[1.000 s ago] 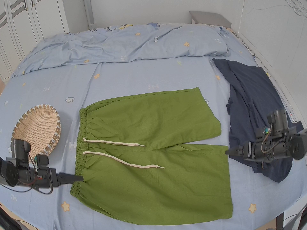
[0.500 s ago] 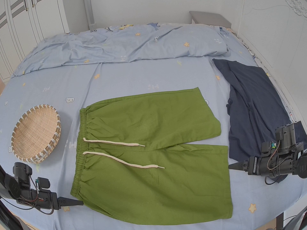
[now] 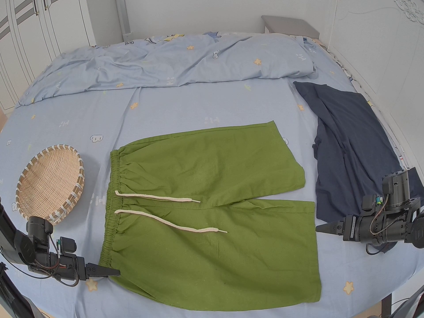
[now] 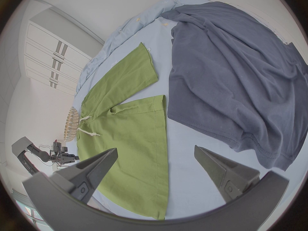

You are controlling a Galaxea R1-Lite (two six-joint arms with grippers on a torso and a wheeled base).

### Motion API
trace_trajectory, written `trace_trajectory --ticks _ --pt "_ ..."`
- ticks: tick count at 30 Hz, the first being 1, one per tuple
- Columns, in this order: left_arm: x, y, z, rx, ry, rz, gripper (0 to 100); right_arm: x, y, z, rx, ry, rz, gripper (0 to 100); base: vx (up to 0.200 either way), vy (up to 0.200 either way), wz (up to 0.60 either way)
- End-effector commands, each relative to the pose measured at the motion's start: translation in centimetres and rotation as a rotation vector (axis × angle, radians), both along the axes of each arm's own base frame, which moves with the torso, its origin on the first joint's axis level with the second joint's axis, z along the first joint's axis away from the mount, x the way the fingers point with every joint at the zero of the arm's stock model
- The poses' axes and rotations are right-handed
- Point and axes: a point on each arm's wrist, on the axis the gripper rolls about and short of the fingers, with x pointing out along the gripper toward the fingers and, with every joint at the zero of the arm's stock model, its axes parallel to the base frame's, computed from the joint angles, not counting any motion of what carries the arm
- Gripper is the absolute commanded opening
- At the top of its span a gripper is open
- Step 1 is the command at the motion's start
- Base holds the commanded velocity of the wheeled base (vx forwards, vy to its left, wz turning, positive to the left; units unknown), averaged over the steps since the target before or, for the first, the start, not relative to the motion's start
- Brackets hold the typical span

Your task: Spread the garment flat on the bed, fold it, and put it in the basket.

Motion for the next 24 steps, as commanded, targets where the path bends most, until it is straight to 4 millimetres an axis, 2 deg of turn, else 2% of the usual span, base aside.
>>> trace_trajectory --ticks 1,4,5,15,19,24 --pt "0.6 0.1 -0.5 -0.001 0.014 -0.004 100 0.0 0.0 -0.1 0.0 0.002 0.0 100 0.0 0.0 0.0" --pt "1.0 0.6 -0.6 -0.001 0.009 0.012 100 0.0 0.0 -0.1 0.0 0.0 -0.001 100 0.0 0.0 0.0" --pt "1.0 0.6 -0.6 -0.002 0.01 0.014 0 0.0 0.0 -0.1 0.001 0.0 0.0 100 0.0 0.0 0.0" --pt "1.3 1.4 -0.9 -0.002 0.011 0.042 0 -0.1 -0.1 -0.3 0.0 0.008 0.002 100 0.0 0.0 0.0" --pt "0.8 1.2 -0.9 -0.003 0.021 0.044 0 -1.2 -0.2 -1.2 -0.009 0.051 0.005 100 0.0 0.0 0.0" --pt "-0.8 1.3 -0.8 -0.004 0.032 0.064 0 -3.8 -0.1 -3.1 0.007 0.16 0.078 100 0.0 0.0 0.0"
